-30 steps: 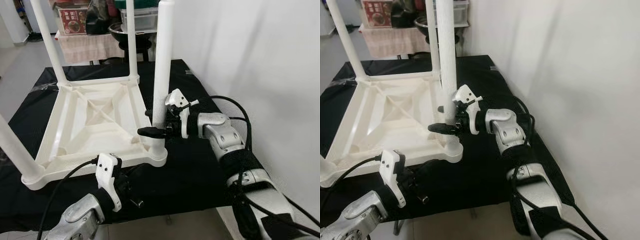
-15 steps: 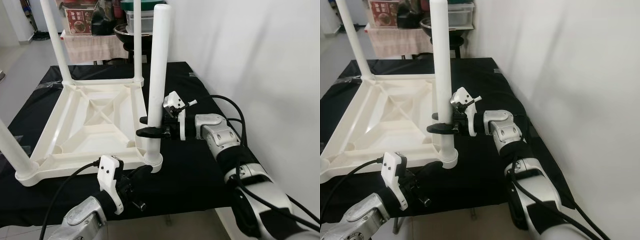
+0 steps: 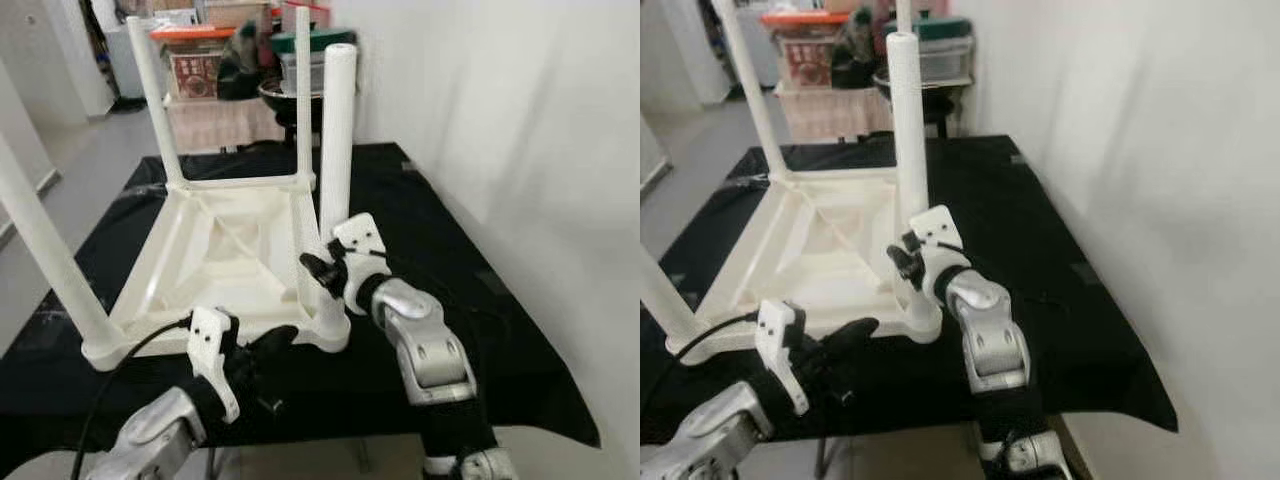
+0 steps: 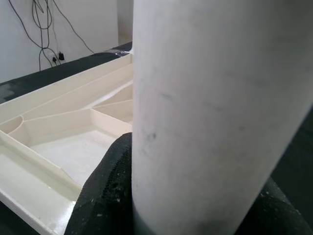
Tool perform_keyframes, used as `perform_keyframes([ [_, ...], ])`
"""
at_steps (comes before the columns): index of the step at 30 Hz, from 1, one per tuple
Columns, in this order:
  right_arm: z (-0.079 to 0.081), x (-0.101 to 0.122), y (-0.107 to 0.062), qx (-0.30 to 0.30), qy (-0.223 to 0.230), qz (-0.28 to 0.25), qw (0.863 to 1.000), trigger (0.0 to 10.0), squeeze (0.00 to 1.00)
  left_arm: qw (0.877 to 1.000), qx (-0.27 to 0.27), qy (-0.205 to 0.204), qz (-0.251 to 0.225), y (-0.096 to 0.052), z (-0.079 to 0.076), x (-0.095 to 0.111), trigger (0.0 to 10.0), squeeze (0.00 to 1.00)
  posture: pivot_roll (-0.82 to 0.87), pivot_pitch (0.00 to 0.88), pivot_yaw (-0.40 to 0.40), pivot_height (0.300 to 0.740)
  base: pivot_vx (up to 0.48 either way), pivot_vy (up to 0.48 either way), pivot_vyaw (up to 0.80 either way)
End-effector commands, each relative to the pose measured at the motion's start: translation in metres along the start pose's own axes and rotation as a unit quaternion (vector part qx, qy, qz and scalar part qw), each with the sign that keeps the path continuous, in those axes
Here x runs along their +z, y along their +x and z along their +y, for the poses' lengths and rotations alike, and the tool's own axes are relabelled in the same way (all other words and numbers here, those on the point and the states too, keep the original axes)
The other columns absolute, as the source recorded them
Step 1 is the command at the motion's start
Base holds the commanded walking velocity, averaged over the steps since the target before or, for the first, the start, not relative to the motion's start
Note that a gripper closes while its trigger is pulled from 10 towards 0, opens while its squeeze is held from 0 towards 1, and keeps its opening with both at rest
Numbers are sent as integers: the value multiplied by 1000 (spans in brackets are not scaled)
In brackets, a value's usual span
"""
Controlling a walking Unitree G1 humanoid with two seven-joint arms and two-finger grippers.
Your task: Building children table
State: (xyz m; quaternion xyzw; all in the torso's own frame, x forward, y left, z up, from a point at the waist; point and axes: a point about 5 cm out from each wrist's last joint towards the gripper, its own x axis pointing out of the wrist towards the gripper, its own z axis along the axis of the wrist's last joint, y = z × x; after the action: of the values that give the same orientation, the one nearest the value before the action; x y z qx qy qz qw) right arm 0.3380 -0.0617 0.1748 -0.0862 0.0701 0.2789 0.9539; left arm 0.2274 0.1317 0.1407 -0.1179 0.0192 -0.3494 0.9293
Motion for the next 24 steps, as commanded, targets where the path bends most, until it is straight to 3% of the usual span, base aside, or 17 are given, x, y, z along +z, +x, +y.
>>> perform_keyframes([
  [1,-8,-31,5,-41,-16,76,996,10000,0,1000,6,2,5,-1,3,-2,10000,0,62,0,-33,740,0,0,0],
  [2,-10,-28,9,-36,-9,69,997,10000,0,1000,10,3,5,-2,4,-2,10000,0,62,0,-31,740,0,0,0],
  [3,-13,-25,11,-31,1,58,998,10000,110,1000,12,4,4,-2,5,-2,10000,0,62,0,-29,740,0,0,0],
  [4,-12,-20,10,-29,11,48,998,10000,1000,1000,11,4,5,-2,5,-3,10000,0,62,0,-29,740,0,0,0],
  [9,-12,-1,11,41,22,2,999,10000,1000,1000,7,4,7,-1,5,-3,10000,0,62,0,-28,740,0,0,0],
  [10,-12,8,10,95,13,-20,995,10000,867,1000,5,4,7,0,5,-3,10000,0,65,0,-29,740,0,0,0],
  [12,-12,13,9,130,6,-33,991,10000,867,1000,4,4,7,0,5,-3,10000,0,66,0,-31,740,0,0,0],
  [13,-13,17,8,193,-18,-44,980,10000,0,1000,4,3,7,1,4,-3,10000,0,72,0,-38,740,0,0,0],
  [15,-13,17,8,193,-18,-44,980,10000,0,1000,4,3,7,1,4,-3,10000,0,72,0,-38,740,0,0,0],
  [16,-15,19,8,231,-34,-48,971,10000,0,1000,4,3,6,1,4,-3,10000,0,74,0,-39,740,0,0,0],
  [17,-15,19,8,231,-34,-48,971,10000,0,1000,4,3,6,1,4,-3,10000,0,74,0,-39,740,0,0,0],
  [19,-16,19,8,308,-79,-41,947,10000,0,1000,5,3,4,1,2,-3,10000,0,84,0,-49,740,0,0,0],
  [21,-16,19,8,308,-79,-41,947,10000,0,1000,5,3,4,1,2,-3,10000,0,84,0,-49,740,0,0,0],
  [22,-17,24,14,358,-69,-36,931,10000,0,1000,5,3,3,1,-1,-4,10000,0,94,0,-56,740,0,0,0],
  [24,-18,27,17,364,-62,-35,929,10000,0,1000,4,2,3,1,-1,-4,10000,0,94,0,-56,740,0,0,0],
])
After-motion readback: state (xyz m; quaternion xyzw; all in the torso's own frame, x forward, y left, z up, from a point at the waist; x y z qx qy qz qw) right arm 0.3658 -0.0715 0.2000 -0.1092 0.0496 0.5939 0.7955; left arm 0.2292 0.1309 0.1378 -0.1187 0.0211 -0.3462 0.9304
